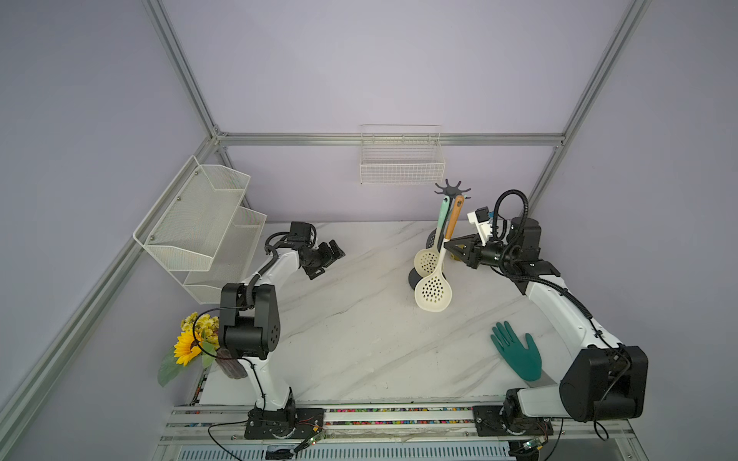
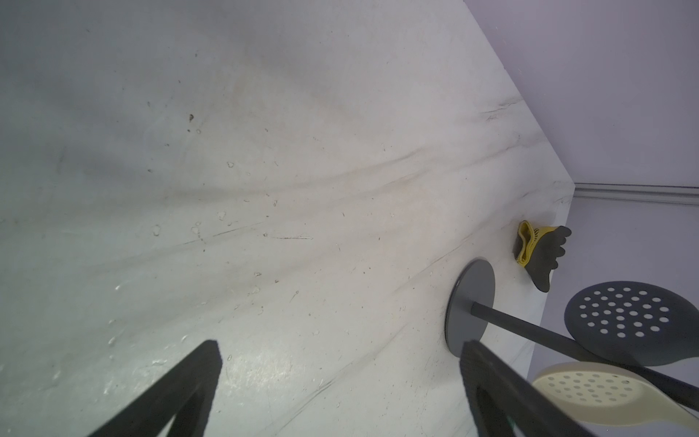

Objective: Hang the skimmer on the kitchen utensil rack
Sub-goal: Hang the skimmer on the rack.

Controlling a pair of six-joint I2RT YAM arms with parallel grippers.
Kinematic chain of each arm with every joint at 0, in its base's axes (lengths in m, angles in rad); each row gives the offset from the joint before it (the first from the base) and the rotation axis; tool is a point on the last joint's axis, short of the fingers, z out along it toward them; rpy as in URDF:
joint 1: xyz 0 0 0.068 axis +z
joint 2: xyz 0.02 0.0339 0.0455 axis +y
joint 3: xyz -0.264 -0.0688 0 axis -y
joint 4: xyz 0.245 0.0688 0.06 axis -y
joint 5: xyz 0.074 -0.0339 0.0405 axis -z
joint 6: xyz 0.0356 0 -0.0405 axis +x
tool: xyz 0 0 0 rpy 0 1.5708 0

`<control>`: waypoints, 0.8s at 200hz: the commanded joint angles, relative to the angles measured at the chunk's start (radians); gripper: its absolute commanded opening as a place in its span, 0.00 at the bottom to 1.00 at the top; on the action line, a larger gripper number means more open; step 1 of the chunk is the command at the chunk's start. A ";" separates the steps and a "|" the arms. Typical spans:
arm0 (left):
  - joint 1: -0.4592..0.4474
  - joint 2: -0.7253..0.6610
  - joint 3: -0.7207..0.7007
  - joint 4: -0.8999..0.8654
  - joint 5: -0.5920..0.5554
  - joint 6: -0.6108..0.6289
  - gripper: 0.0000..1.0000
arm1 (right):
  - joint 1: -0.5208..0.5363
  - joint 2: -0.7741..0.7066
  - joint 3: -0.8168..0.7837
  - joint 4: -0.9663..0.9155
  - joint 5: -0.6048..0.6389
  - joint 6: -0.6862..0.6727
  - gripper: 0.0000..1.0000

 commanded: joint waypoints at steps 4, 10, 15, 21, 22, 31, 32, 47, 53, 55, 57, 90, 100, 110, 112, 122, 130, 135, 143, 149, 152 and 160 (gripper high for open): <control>0.000 -0.010 0.005 0.014 0.008 0.027 1.00 | -0.015 0.011 -0.012 0.077 -0.046 0.045 0.00; 0.000 -0.010 0.006 0.014 0.008 0.027 1.00 | -0.015 0.011 -0.016 0.093 -0.048 0.058 0.00; -0.001 -0.012 0.006 0.014 0.007 0.028 1.00 | -0.015 0.010 -0.021 0.100 -0.047 0.064 0.00; 0.000 -0.013 0.005 0.014 0.006 0.029 1.00 | -0.017 0.008 -0.022 0.103 -0.045 0.067 0.00; 0.000 -0.012 0.006 0.014 0.007 0.029 1.00 | -0.017 0.008 -0.023 0.103 -0.045 0.067 0.00; 0.000 -0.012 0.005 0.014 0.006 0.029 1.00 | -0.017 0.006 -0.025 0.105 -0.042 0.069 0.00; -0.001 -0.012 0.005 0.014 0.006 0.030 1.00 | -0.017 0.006 -0.025 0.105 -0.041 0.068 0.00; -0.001 -0.012 0.005 0.014 0.008 0.029 1.00 | -0.018 0.002 -0.033 0.107 -0.025 0.070 0.00; -0.001 -0.013 0.004 0.014 0.008 0.029 1.00 | -0.018 0.002 -0.039 0.114 -0.022 0.074 0.00; 0.000 -0.013 0.004 0.014 0.009 0.028 1.00 | -0.019 0.000 -0.041 0.118 -0.020 0.077 0.01; -0.001 -0.013 0.004 0.014 0.009 0.029 1.00 | -0.019 -0.001 -0.041 0.122 -0.018 0.081 0.02; -0.001 -0.015 0.004 0.014 0.010 0.029 1.00 | -0.020 -0.009 -0.085 0.193 0.003 0.130 0.16; 0.000 -0.013 0.004 0.014 0.010 0.029 1.00 | -0.020 -0.007 -0.089 0.200 0.013 0.137 0.18; -0.001 -0.015 0.003 0.014 0.011 0.029 1.00 | -0.020 -0.003 -0.091 0.206 0.023 0.143 0.23; -0.001 -0.015 0.003 0.014 0.010 0.030 1.00 | -0.020 -0.002 -0.092 0.209 0.023 0.144 0.24; 0.000 -0.016 0.001 0.014 0.010 0.029 1.00 | -0.020 0.004 -0.094 0.221 0.032 0.156 0.25; 0.000 -0.016 0.001 0.015 0.010 0.030 1.00 | -0.020 0.009 -0.097 0.236 0.032 0.166 0.25; -0.001 -0.015 0.001 0.015 0.010 0.032 1.00 | -0.020 0.012 -0.098 0.244 0.030 0.174 0.26; 0.000 -0.015 0.000 0.015 0.010 0.032 1.00 | -0.020 0.018 -0.100 0.258 0.034 0.184 0.31; 0.000 -0.015 0.000 0.015 0.011 0.032 1.00 | -0.020 0.024 -0.100 0.266 0.036 0.190 0.31; 0.000 -0.016 0.000 0.015 0.011 0.033 1.00 | -0.020 0.026 -0.099 0.269 0.036 0.194 0.32; 0.000 -0.016 0.000 0.015 0.011 0.033 1.00 | -0.020 0.032 -0.098 0.276 0.040 0.198 0.33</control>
